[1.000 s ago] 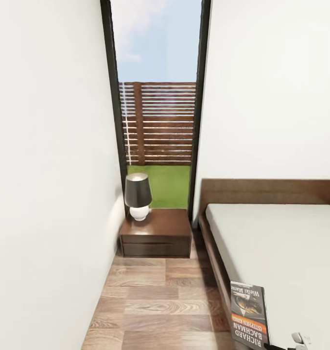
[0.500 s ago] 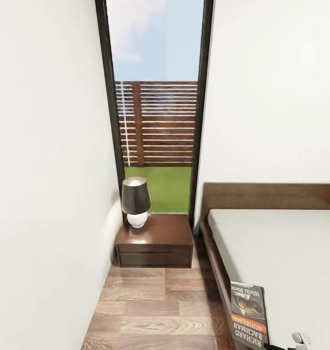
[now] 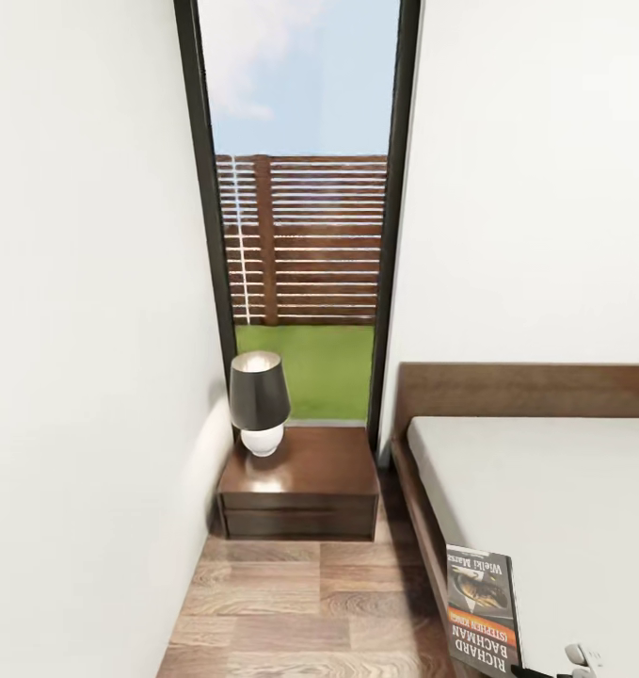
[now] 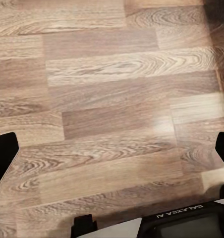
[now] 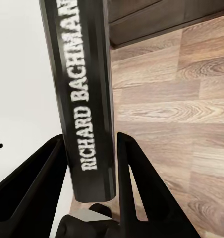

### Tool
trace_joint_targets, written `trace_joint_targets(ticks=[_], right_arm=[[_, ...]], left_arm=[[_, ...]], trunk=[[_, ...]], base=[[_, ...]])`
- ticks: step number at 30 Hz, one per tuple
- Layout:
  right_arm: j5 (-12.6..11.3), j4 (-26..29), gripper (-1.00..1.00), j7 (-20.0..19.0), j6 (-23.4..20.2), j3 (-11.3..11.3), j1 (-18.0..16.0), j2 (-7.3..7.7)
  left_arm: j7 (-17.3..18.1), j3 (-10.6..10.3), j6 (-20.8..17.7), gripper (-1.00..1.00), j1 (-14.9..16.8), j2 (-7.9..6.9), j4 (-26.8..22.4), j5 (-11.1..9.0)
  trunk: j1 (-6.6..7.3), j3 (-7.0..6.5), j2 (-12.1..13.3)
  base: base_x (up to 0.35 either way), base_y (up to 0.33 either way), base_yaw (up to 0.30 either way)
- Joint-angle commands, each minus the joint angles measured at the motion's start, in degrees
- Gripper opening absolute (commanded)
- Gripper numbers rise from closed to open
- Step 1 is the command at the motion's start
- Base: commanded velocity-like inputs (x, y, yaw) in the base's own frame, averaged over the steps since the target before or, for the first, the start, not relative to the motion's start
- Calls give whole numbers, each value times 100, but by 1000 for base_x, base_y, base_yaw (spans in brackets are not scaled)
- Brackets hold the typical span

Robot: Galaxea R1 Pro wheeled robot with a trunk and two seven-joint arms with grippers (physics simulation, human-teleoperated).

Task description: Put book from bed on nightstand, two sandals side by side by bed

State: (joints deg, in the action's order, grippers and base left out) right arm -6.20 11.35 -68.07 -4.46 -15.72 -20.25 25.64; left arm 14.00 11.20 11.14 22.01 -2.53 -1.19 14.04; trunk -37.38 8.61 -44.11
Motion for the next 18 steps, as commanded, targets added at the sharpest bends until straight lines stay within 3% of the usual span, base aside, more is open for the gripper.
trace_joint_targets(ticks=[1, 18], right_arm=[[-66, -1, -100, -15, -46, 7, -5, 4], [-66, -1, -100, -13, -46, 6, -3, 4]], left_arm=[[15, 49, 20, 100, 5, -1, 4, 55], [15, 49, 20, 100, 5, -1, 4, 55]], trunk=[[-5, 9, -7], [-5, 9, -7]], base=[[327, 0, 0], [327, 0, 0]])
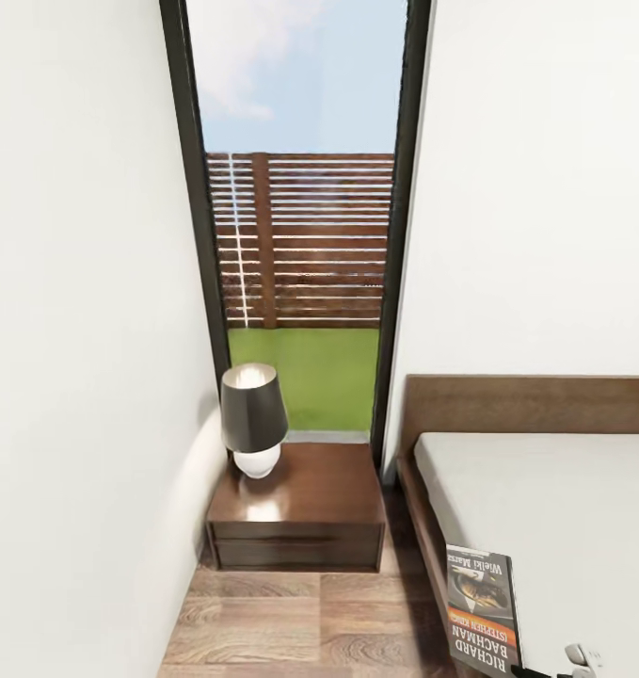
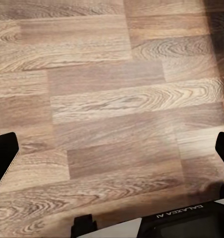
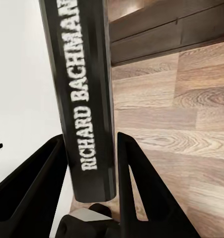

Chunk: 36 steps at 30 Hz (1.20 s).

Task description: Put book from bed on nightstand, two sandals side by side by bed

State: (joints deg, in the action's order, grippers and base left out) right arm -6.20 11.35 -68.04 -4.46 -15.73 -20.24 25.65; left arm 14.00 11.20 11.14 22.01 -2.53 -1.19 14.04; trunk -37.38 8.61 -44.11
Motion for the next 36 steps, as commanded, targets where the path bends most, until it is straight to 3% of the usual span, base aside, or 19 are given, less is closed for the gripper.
trace_joint_targets(ticks=[1, 36], right_arm=[[-66, -1, -100, -16, -46, 8, -5, 2], [-66, -1, -100, -16, -46, 9, -7, 3]], left_arm=[[15, 49, 20, 100, 5, -1, 4, 55], [15, 49, 20, 100, 5, -1, 4, 55]], trunk=[[-5, 9, -7], [-5, 9, -7]], base=[[327, 0, 0], [327, 0, 0]])
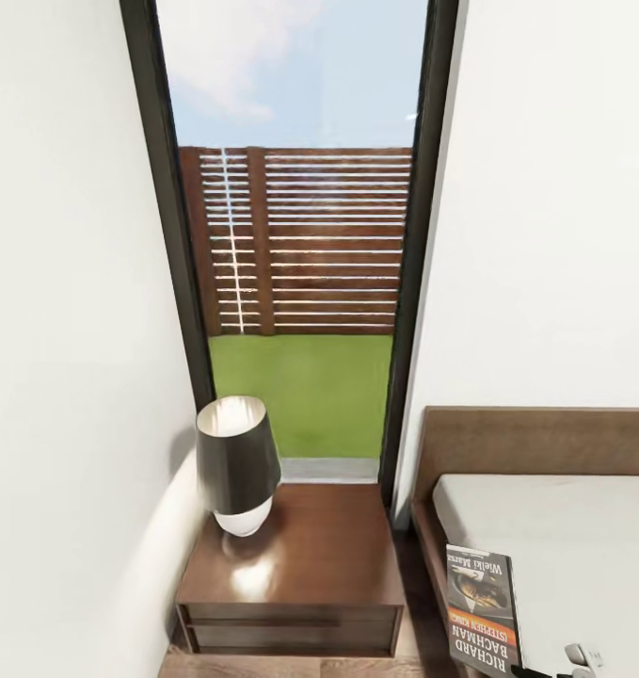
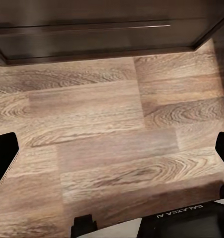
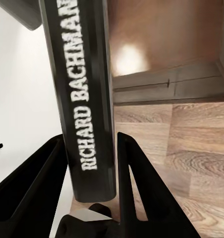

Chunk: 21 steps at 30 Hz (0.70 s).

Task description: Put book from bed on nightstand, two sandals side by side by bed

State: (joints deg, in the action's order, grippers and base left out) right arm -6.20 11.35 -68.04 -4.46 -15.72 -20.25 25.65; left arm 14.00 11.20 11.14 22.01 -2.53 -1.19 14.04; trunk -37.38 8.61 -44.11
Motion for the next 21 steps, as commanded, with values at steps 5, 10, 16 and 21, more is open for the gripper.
trace_joint_targets(ticks=[5, 10, 16, 21], right_arm=[[-65, -1, -100, -16, -46, 7, -5, 2], [-65, -1, -100, -16, -46, 6, -5, 5], [-65, -1, -100, -16, -46, 7, -5, 3], [-65, -1, -100, -16, -46, 7, -5, 2]], left_arm=[[15, 49, 20, 100, 5, -1, 4, 55], [15, 49, 20, 100, 5, -1, 4, 55], [15, 49, 20, 100, 5, -1, 4, 55], [15, 49, 20, 100, 5, -1, 4, 55]], trunk=[[-5, 9, -7], [-5, 9, -7], [-5, 9, -7], [-5, 9, -7]], base=[[327, 0, 0], [327, 0, 0], [327, 0, 0], [327, 0, 0]])
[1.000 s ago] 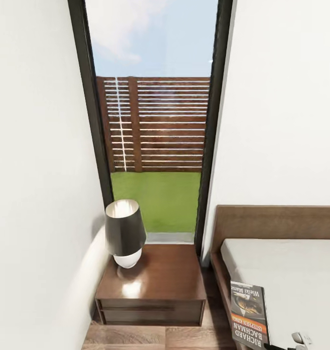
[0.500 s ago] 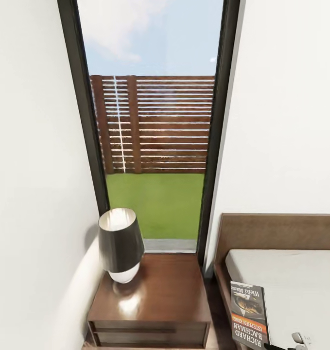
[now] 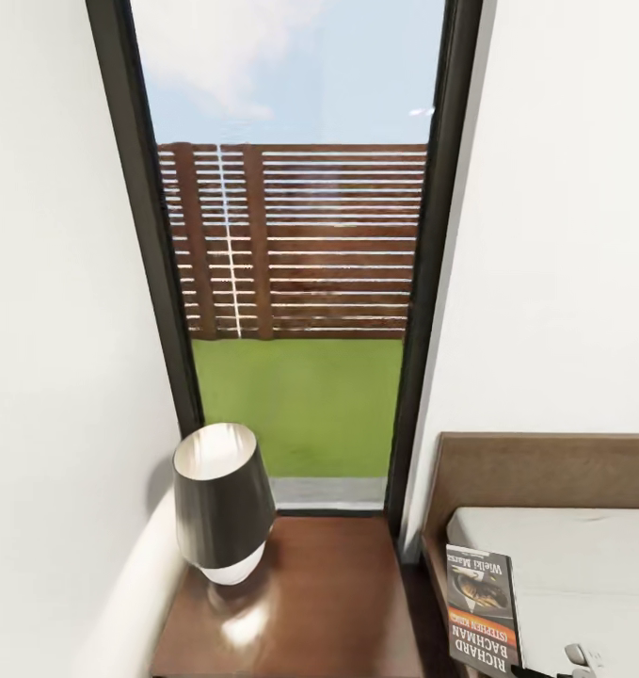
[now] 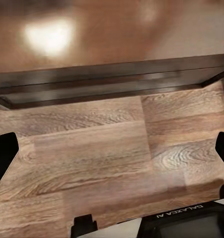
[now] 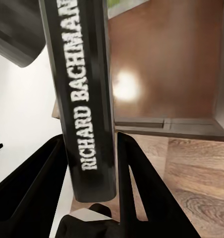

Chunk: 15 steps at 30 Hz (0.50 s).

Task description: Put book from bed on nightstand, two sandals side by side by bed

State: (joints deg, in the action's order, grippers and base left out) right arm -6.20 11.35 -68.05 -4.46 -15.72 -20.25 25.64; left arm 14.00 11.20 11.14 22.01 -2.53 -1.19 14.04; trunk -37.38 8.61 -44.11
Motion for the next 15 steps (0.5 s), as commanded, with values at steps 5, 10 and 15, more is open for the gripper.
trace_joint_targets(ticks=[5, 10, 15], right_arm=[[-66, -1, -100, -16, -46, 4, -5, 5], [-66, -1, -100, -16, -46, 7, -5, 4], [-66, -1, -100, -16, -46, 8, -5, 3]], left_arm=[[15, 49, 20, 100, 5, -1, 4, 55], [15, 49, 20, 100, 5, -1, 4, 55], [15, 49, 20, 100, 5, -1, 4, 55]], trunk=[[-5, 9, -7], [-5, 9, -7], [-5, 9, -7]], base=[[327, 0, 0], [327, 0, 0], [326, 0, 0]])
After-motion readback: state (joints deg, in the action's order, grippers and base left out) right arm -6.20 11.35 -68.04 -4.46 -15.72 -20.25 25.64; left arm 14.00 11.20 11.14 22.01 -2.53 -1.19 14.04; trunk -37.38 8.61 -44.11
